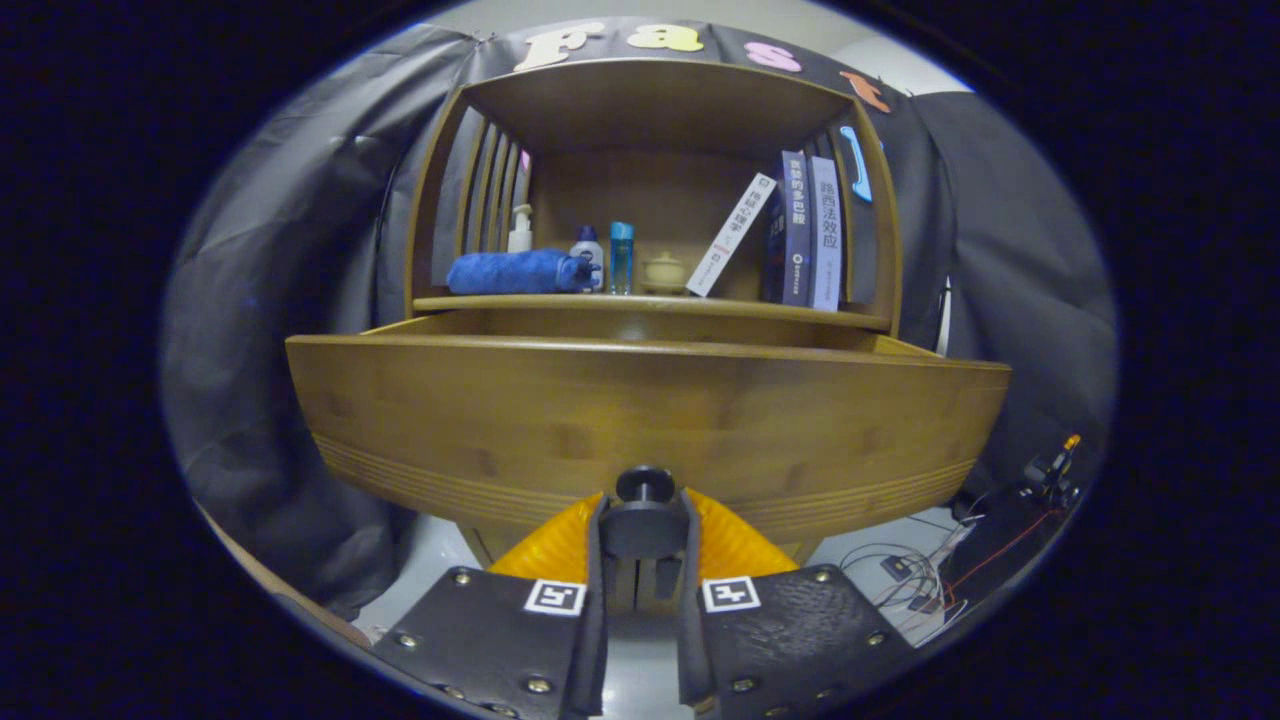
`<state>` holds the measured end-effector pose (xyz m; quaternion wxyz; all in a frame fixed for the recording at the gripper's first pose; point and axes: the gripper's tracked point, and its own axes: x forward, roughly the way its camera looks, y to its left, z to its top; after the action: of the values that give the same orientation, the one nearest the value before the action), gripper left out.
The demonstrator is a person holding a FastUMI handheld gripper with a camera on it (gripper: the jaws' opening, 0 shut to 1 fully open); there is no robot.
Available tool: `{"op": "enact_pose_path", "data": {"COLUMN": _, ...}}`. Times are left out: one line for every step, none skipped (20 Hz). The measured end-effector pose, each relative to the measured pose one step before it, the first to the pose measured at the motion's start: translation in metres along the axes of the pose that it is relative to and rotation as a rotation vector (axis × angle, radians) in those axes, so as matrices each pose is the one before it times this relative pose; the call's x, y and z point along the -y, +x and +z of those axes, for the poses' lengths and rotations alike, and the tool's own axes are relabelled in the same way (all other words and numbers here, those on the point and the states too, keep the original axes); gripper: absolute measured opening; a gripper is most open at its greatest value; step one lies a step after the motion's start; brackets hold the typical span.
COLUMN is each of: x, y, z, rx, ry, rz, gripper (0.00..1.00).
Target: Pull open the drawer, take out the items inside it, and place them on the countertop above the cabinet.
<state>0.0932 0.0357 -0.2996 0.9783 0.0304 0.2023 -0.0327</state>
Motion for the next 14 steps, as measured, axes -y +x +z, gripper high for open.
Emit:
{"op": "enact_pose_path", "data": {"x": -0.00418, "y": -0.00569, "z": -0.00396, "rx": -0.01332, "ry": -0.00061, "rz": 0.00872, "gripper": 0.28}}
{"op": "enact_pose_path", "data": {"x": -0.00179, "y": -0.00385, "z": -0.00016, "rx": -0.00839, "ry": 0.00834, "rz": 0.00643, "gripper": 0.28}}
{"op": "enact_pose_path", "data": {"x": -0.00144, "y": -0.00343, "z": -0.00257, "rx": -0.0156, "ry": 0.01579, "rz": 0.00297, "gripper": 0.28}}
{"op": "enact_pose_path", "data": {"x": -0.00113, "y": -0.00192, "z": 0.00077, "rx": -0.00245, "ry": 0.01155, "rz": 0.00301, "gripper": 0.28}}
{"op": "enact_pose_path", "data": {"x": 0.00043, "y": -0.00323, "z": -0.0021, "rx": -0.0093, "ry": 0.00305, "rz": 0.0018, "gripper": 0.28}}
{"op": "enact_pose_path", "data": {"x": -0.00128, "y": -0.00351, "z": -0.00034, "rx": 0.00359, "ry": 0.0012, "rz": 0.0029, "gripper": 0.28}}
{"op": "enact_pose_path", "data": {"x": -0.00038, "y": -0.00356, "z": -0.00073, "rx": -0.00093, "ry": -0.0059, "rz": 0.0008, "gripper": 0.28}}
{"op": "enact_pose_path", "data": {"x": 0.00024, "y": -0.00401, "z": -0.0021, "rx": -0.00037, "ry": 0.00012, "rz": -0.0006, "gripper": 0.28}}
{"op": "enact_pose_path", "data": {"x": -0.00082, "y": -0.00474, "z": -0.00264, "rx": -0.00413, "ry": 0.00636, "rz": 0.00324, "gripper": 0.28}}
{"op": "enact_pose_path", "data": {"x": -0.00137, "y": -0.00354, "z": -0.00097, "rx": -0.00005, "ry": 0.00351, "rz": 0.00163, "gripper": 0.28}}
{"op": "enact_pose_path", "data": {"x": -0.00049, "y": -0.00146, "z": -0.00021, "rx": 0.0029, "ry": -0.00657, "rz": 0.00015, "gripper": 0.28}}
{"op": "enact_pose_path", "data": {"x": 0.00012, "y": 0.00059, "z": -0.0004, "rx": 0.00121, "ry": -0.00945, "rz": -0.00311, "gripper": 0.28}}
{"op": "enact_pose_path", "data": {"x": 0.00024, "y": -0.00077, "z": -0.00024, "rx": 0.00254, "ry": -0.00713, "rz": -0.00287, "gripper": 0.28}}
{"op": "enact_pose_path", "data": {"x": -0.00039, "y": -0.00035, "z": -0.00067, "rx": -0.00148, "ry": -0.0106, "rz": -0.00089, "gripper": 0.28}}
